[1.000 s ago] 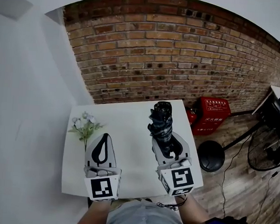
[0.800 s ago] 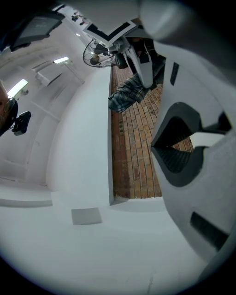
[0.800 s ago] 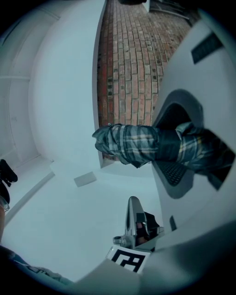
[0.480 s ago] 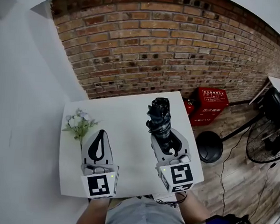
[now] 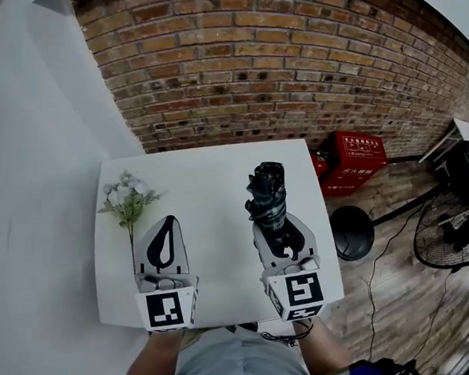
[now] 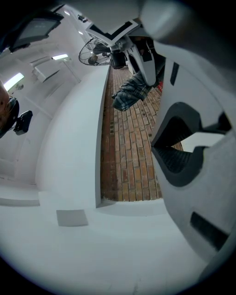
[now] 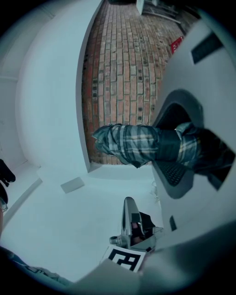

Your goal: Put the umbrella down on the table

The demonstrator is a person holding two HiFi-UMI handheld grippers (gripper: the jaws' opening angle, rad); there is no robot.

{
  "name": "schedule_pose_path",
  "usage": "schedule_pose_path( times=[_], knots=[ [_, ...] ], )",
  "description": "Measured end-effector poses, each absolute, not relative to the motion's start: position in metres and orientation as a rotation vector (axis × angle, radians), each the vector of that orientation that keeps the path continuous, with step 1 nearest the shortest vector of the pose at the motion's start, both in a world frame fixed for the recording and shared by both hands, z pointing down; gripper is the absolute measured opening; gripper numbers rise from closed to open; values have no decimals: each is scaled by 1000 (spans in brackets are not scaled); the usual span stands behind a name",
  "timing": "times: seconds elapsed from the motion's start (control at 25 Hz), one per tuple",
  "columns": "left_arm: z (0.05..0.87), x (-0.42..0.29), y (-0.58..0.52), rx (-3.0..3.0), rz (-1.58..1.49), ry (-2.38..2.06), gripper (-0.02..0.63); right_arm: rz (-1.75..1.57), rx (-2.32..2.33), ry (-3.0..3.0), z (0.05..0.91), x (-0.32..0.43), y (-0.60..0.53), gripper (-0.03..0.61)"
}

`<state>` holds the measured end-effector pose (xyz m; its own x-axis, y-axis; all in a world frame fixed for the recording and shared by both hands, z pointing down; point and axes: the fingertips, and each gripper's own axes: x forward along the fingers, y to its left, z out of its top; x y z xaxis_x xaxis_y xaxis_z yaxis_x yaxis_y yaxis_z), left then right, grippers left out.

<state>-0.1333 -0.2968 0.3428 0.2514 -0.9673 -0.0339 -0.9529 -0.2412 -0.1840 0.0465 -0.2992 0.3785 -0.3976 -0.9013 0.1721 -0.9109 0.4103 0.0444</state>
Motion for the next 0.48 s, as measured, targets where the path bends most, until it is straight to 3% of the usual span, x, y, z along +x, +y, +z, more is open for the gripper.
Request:
schedule_pose_path(
  times=[0.48],
  knots=[
    [378, -150, -317, -2373, -202, 1871, 5, 203, 1580, -2404, 437, 46, -316, 192]
  ],
)
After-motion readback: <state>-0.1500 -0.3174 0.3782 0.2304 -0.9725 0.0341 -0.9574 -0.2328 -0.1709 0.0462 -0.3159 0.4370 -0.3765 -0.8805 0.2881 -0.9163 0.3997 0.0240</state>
